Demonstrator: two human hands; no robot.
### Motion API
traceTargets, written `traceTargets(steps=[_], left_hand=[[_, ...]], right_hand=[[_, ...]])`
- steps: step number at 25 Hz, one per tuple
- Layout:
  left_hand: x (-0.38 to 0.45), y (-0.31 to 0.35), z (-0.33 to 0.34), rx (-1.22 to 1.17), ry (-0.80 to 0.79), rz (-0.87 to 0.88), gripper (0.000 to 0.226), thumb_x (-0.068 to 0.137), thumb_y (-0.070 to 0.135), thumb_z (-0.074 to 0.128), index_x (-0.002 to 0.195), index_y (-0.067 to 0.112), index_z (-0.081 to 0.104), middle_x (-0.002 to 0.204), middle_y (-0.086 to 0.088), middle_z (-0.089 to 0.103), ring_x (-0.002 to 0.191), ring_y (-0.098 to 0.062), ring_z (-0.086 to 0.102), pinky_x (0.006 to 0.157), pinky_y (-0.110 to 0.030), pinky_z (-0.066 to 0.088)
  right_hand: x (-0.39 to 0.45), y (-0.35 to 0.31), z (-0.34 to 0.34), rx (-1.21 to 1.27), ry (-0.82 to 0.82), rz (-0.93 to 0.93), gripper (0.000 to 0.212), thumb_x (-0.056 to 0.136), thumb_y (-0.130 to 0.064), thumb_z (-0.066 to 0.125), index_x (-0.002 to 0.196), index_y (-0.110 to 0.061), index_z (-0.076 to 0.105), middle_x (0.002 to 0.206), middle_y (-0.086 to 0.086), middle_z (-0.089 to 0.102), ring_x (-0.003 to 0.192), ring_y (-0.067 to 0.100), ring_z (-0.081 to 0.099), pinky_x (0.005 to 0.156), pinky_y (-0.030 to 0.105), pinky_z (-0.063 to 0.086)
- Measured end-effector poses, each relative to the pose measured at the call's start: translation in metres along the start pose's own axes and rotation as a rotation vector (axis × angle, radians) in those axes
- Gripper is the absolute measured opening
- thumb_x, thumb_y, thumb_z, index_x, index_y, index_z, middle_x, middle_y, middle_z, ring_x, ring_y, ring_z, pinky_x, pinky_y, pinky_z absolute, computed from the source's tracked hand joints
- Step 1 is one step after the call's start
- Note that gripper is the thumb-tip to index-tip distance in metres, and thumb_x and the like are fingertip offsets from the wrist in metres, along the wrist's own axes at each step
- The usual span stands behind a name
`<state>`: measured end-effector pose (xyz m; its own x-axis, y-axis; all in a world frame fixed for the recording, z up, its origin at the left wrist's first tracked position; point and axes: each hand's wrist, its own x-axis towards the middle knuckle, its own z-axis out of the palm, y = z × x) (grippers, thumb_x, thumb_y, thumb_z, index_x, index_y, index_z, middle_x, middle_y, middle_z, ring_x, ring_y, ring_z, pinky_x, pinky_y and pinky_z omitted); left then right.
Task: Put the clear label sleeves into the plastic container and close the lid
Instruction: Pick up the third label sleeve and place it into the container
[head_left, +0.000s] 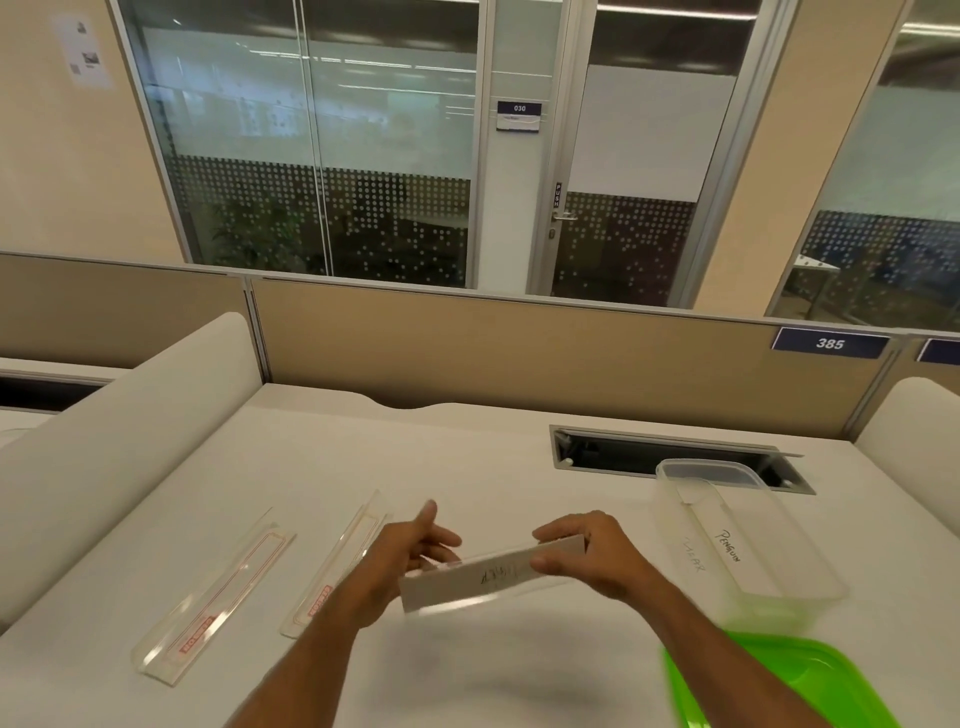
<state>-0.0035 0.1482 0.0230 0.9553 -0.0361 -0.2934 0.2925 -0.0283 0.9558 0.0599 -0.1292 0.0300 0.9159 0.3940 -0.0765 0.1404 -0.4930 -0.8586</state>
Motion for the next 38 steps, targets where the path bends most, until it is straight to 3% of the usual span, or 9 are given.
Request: traceTargets(steps=[7,12,16,20,24,29,31,34,38], left_hand=[[0.010,0.024,0.010,-0.280,0.110,0.154,0.062,0.084,0.063,0.053,0.099,0.007,0.075,0.105,-0.016,0.072,0.100,-0.031,0.067,0.068,-0.033,0.058],[0.015,0.033,0.021,-0.370,0.159,0.270,0.052,0.080,0.049,0.063,0.113,0.010,0.068,0.103,-0.015,0.071,0.103,-0.037,0.066,0.071,-0.033,0.059],[0.017,0.043,0.036,-0.485,0.188,0.313,0.067,0.076,0.038,0.073,0.133,0.016,0.047,0.100,-0.013,0.074,0.096,-0.033,0.069,0.084,-0.040,0.057],[0.018,0.048,0.064,-0.398,0.172,0.273,0.080,0.071,0.021,0.084,0.138,0.017,0.040,0.117,-0.020,0.066,0.107,-0.032,0.066,0.092,-0.046,0.057],[0.019,0.040,0.094,-0.280,0.195,0.190,0.088,0.069,0.023,0.088,0.138,0.024,0.033,0.124,-0.008,0.057,0.114,-0.028,0.059,0.093,-0.044,0.057],[0.021,0.037,0.096,-0.057,0.251,0.155,0.086,0.064,0.031,0.091,0.125,0.034,0.030,0.122,0.002,0.048,0.111,-0.026,0.054,0.084,-0.038,0.057],[0.021,0.039,0.088,0.041,0.228,0.206,0.084,0.061,0.033,0.091,0.123,0.034,0.035,0.119,0.005,0.051,0.108,-0.024,0.056,0.074,-0.027,0.058],[0.019,0.047,0.075,0.144,0.176,0.265,0.075,0.061,0.033,0.089,0.121,0.034,0.045,0.118,0.009,0.057,0.103,-0.021,0.060,0.062,-0.016,0.054],[0.016,0.060,0.057,0.257,0.097,0.328,0.068,0.058,0.025,0.088,0.119,0.034,0.059,0.114,0.011,0.062,0.098,-0.021,0.064,0.062,-0.019,0.058]], right_hand=[[0.006,-0.015,-0.021,0.150,0.139,-0.045,0.038,0.074,-0.053,0.075,0.089,-0.018,0.077,0.080,-0.003,0.077,0.061,0.013,0.067,0.060,0.029,0.057],[0.010,-0.024,-0.030,0.190,0.175,-0.024,0.044,0.071,-0.060,0.068,0.093,-0.023,0.075,0.085,-0.002,0.076,0.061,0.015,0.069,0.061,0.026,0.058],[0.010,-0.026,-0.026,0.305,0.126,0.016,0.048,0.071,-0.054,0.076,0.103,-0.017,0.075,0.096,0.007,0.075,0.077,0.026,0.071,0.071,0.034,0.061],[0.007,-0.031,-0.007,0.378,0.016,0.081,0.053,0.066,-0.049,0.080,0.108,-0.017,0.071,0.104,0.011,0.072,0.085,0.028,0.073,0.076,0.037,0.061],[0.005,-0.037,0.017,0.405,-0.016,0.121,0.066,0.068,-0.044,0.081,0.125,-0.023,0.055,0.118,0.006,0.065,0.092,0.030,0.073,0.081,0.042,0.061],[0.006,-0.042,0.015,0.355,-0.132,0.186,0.080,0.073,-0.028,0.082,0.137,-0.034,0.033,0.121,-0.006,0.058,0.105,0.027,0.065,0.082,0.039,0.059],[0.008,-0.042,0.006,0.323,-0.182,0.181,0.089,0.068,-0.028,0.080,0.139,-0.036,0.028,0.126,-0.007,0.052,0.115,0.026,0.058,0.089,0.041,0.054],[0.012,-0.048,-0.011,0.387,-0.085,0.061,0.097,0.062,-0.035,0.081,0.144,-0.033,0.028,0.139,-0.003,0.046,0.124,0.023,0.051,0.100,0.044,0.048],[0.021,-0.063,-0.041,0.670,0.166,-0.087,0.092,0.065,-0.025,0.078,0.144,-0.026,0.031,0.131,0.012,0.058,0.118,0.029,0.060,0.100,0.050,0.048]])
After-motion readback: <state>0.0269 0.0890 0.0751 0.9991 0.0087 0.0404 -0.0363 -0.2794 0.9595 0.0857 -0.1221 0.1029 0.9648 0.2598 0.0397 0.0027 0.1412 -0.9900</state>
